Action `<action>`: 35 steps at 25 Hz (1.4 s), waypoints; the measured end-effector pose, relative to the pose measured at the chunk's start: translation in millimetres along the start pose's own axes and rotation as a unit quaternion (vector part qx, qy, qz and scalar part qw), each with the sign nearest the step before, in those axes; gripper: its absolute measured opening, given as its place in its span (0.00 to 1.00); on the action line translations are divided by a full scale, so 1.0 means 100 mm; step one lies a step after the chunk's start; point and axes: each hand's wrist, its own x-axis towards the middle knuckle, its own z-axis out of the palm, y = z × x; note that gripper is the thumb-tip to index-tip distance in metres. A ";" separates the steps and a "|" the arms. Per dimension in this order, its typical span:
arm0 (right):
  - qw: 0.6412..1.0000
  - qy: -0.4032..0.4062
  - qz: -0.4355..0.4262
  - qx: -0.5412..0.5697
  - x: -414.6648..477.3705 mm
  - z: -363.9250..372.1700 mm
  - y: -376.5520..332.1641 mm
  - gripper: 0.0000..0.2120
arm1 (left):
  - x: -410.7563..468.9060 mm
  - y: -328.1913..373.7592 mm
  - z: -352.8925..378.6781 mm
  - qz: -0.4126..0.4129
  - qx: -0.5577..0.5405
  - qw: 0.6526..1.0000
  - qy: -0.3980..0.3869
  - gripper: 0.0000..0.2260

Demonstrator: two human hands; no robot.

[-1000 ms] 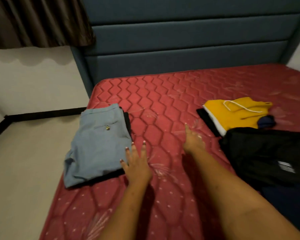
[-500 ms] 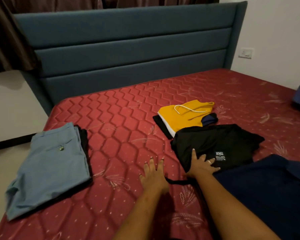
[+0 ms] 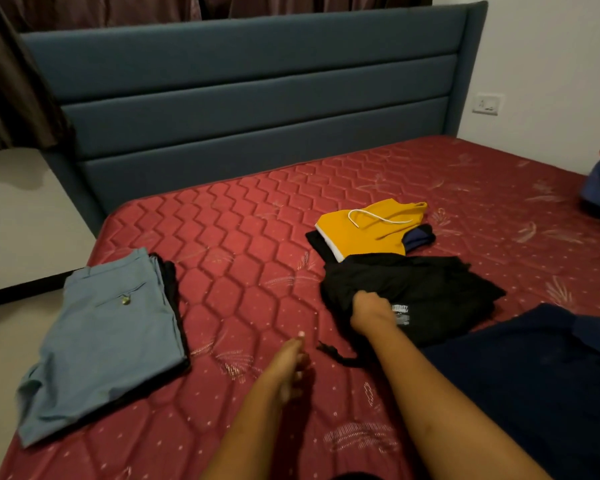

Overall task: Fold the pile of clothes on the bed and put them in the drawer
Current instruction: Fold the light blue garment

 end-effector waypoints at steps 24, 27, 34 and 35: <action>0.750 -0.064 0.177 0.634 -0.35 0.84 -0.90 0.31 | -0.24 -0.50 -1.19 0.036 -0.409 0.909 0.067 0.12; 0.795 -0.085 0.030 0.599 0.01 0.50 -1.12 0.34 | -0.20 -0.39 -1.01 0.038 -0.456 0.888 0.054 0.12; 0.861 -0.069 -0.209 0.458 1.18 -0.25 -2.02 0.40 | 0.38 0.23 -0.67 0.233 -0.425 0.860 0.159 0.24; 0.884 -0.046 -0.220 0.409 1.32 -0.21 -2.08 0.40 | 0.48 0.24 -0.68 0.213 -0.409 0.875 0.144 0.26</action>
